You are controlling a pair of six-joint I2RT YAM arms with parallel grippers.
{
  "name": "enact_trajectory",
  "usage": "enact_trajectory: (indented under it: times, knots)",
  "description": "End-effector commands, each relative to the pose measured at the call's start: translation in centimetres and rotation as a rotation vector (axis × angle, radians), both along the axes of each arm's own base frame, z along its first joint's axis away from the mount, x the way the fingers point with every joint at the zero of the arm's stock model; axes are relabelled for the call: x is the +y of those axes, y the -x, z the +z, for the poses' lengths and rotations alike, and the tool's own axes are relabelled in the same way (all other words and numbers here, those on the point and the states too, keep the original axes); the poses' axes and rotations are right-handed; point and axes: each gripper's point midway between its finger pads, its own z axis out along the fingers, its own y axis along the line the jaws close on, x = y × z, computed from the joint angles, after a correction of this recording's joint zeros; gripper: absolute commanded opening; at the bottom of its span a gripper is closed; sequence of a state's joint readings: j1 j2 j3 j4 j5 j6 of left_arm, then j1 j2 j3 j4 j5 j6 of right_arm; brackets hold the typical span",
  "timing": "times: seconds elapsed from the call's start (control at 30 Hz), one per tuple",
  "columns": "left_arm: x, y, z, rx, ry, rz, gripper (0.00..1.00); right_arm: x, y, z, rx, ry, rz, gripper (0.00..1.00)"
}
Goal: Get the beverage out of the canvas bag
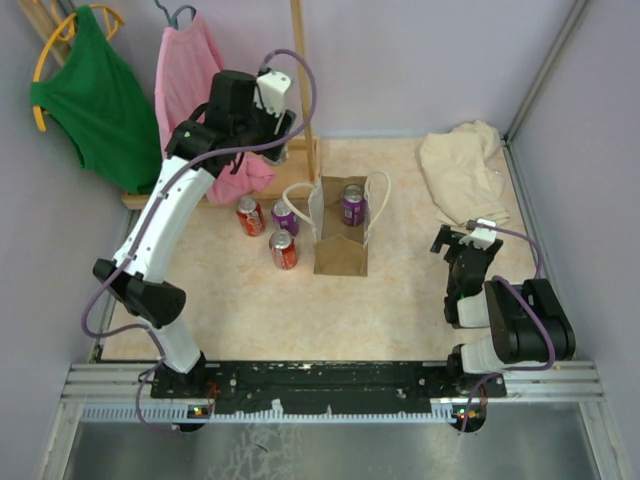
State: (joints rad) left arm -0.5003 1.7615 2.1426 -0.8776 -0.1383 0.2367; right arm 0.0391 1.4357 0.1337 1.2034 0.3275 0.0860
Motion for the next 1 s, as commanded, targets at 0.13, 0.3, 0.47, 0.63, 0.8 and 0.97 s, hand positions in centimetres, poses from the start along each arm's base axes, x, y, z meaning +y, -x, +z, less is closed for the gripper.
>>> enact_trajectory:
  times: [0.13, 0.3, 0.47, 0.63, 0.8, 0.97]
  knots:
    - [5.6, 1.3, 2.0, -0.094, 0.087, 0.155, 0.00, 0.0, -1.0, 1.9, -0.062, 0.010, -0.008, 0.99]
    - [7.9, 3.1, -1.9, -0.009, 0.071, 0.237, 0.00, 0.0, -1.0, 1.9, -0.061, 0.011, -0.008, 0.99]
    - [8.8, 5.7, -5.4, 0.059, 0.077, 0.268, 0.00, 0.0, -1.0, 1.9, -0.061, 0.011, -0.009, 0.99]
    - [9.4, 8.0, -8.8, 0.086, 0.116, 0.287, 0.00, 0.0, -1.0, 1.9, -0.062, 0.011, -0.008, 0.99]
    - [9.4, 9.0, -12.3, 0.100, 0.155, 0.295, 0.00, 0.0, -1.0, 1.9, -0.061, 0.010, -0.009, 0.99]
    - [9.2, 8.8, -15.1, 0.122, 0.168, 0.317, 0.00, 0.0, -1.0, 1.9, -0.062, 0.011, -0.009, 0.99]
